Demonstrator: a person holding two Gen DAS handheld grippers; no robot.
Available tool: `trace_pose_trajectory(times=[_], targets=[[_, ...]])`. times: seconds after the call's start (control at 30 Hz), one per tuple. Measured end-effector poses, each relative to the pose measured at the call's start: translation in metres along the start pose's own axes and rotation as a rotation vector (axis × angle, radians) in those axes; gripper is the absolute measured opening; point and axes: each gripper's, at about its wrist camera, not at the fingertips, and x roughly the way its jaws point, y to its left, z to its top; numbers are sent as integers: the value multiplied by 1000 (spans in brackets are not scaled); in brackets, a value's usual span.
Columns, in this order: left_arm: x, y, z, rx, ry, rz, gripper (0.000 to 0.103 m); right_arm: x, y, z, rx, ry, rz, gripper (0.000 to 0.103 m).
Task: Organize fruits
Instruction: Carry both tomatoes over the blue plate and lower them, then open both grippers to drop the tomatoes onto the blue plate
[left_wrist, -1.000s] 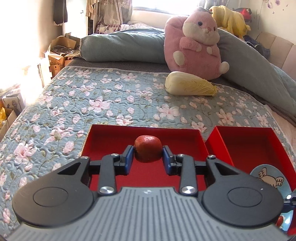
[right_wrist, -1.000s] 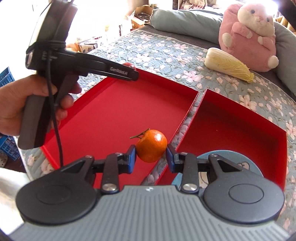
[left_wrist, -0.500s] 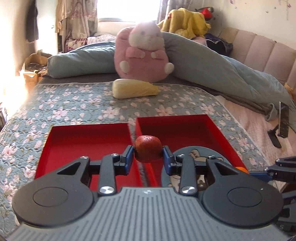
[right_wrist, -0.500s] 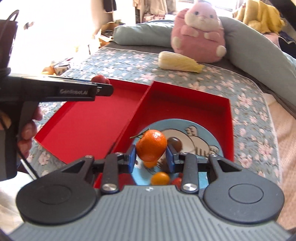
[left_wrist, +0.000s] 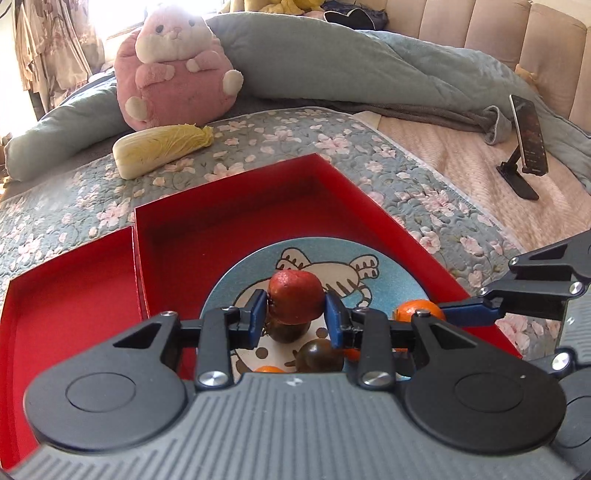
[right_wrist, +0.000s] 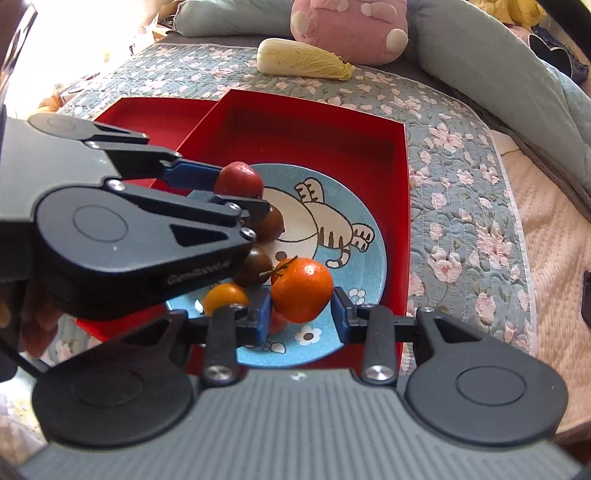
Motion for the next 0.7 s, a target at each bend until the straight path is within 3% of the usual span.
trace_pose_trajectory(times=[0.17,0.43,0.7], targets=[[13,8,5,-37,18,-5,40,19,0,8,-35,-5,-30,38],[38,7,4,-26,94,-1,40,28,-3,9,-39,-10,-8,38],[31,4,5,-2,69,31,45,26,-3,8,-34,-34,-11,39]])
